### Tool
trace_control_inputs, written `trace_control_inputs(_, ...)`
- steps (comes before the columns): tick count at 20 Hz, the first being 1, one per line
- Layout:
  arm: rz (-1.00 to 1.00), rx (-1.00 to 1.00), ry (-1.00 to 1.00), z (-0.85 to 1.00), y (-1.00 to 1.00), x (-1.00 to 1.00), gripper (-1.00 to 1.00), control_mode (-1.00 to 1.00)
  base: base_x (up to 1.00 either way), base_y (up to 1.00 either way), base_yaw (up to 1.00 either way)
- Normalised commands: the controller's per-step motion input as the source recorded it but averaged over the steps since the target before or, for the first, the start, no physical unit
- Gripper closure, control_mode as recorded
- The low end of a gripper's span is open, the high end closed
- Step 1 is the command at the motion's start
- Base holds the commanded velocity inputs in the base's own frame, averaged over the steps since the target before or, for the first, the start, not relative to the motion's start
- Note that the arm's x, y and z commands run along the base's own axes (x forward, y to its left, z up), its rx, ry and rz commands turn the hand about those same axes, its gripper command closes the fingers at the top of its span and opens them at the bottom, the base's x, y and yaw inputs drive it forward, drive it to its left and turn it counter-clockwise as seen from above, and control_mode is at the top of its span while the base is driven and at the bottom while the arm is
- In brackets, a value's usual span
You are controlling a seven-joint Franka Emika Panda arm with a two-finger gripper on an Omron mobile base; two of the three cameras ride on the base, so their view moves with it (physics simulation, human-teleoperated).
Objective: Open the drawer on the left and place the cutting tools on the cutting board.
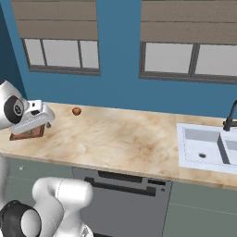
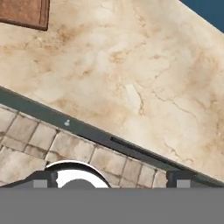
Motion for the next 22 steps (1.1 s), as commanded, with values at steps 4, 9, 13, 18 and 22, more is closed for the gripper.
trace_control_inputs(4,0.23,-0.1,-0.1,-0.42,1.0,-0.28,-1.0,-1.0,0.0,0.0,0.0)
trace_control_inputs(9,0.16,-0.1,-0.04,-0.55,0.9,-0.29,-1.0,-1.0,0.0,0.0,0.0)
trace_control_inputs(13,0.15,-0.17,0.0,-0.43,0.69,-0.18,-1.0,-1.0,0.0,0.0,0.0)
trace_control_inputs(18,0.11,-0.12,0.0,-0.46,0.56,-0.08,-1.0,-1.0,0.0,0.0,0.0)
trace_control_inputs(22,0.05,-0.06,-0.12,-0.47,0.24,0.0,-1.0,-1.0,0.0,0.0,0.0)
